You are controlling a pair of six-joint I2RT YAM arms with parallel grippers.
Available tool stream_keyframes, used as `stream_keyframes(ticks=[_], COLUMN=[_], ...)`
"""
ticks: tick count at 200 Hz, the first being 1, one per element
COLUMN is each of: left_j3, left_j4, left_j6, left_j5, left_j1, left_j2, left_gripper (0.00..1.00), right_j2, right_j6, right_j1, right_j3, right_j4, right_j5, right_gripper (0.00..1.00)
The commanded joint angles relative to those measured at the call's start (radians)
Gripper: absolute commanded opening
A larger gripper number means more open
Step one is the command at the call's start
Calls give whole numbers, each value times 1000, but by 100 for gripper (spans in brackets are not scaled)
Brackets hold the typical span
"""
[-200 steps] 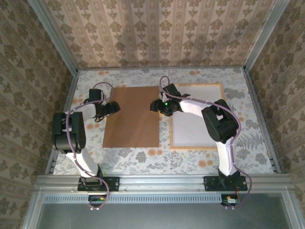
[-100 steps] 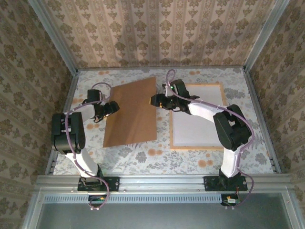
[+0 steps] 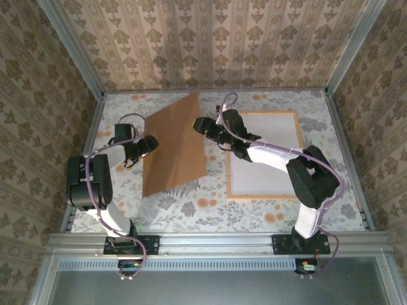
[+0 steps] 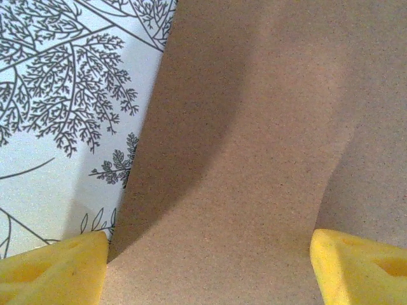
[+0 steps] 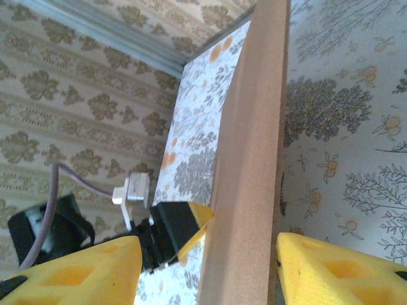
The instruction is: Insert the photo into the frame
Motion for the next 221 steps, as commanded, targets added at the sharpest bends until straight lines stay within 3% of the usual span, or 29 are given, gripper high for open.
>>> stream_keyframes(ticks=[1, 54, 85, 103, 117, 145, 167, 221], left_j3=[-41, -70, -57, -39, -29, -2, 9, -15], left_j4=[-48, -22, -50, -72, -77, -92, -102, -52], left_j6=[-51, -68, -40, -14, 2, 19, 31, 6], left_j5=[138, 148, 118, 79, 52, 32, 19, 49], left_j1=[-24, -20, -15, -13, -11, -6, -3, 5], left_j2=[-11, -31, -47, -55, -59, -66, -97, -84], left_gripper=[83, 83, 83, 83, 83, 84, 84, 84], right_j2=[-44, -41, -26, -16, 0, 21, 29, 37], right_j6=[108, 167, 14, -32, -55, -85, -119, -108], right_j1=[60, 97, 95, 82, 72, 63, 63, 61], right_j3=[3, 75, 256, 305, 334, 363, 396, 379], right_j4=[-7, -184, -581, -697, -755, -771, -797, -687], right_j5=[94, 171, 205, 195, 174, 138, 136, 28], right_gripper=[56, 46, 34, 24, 23, 8, 3, 2])
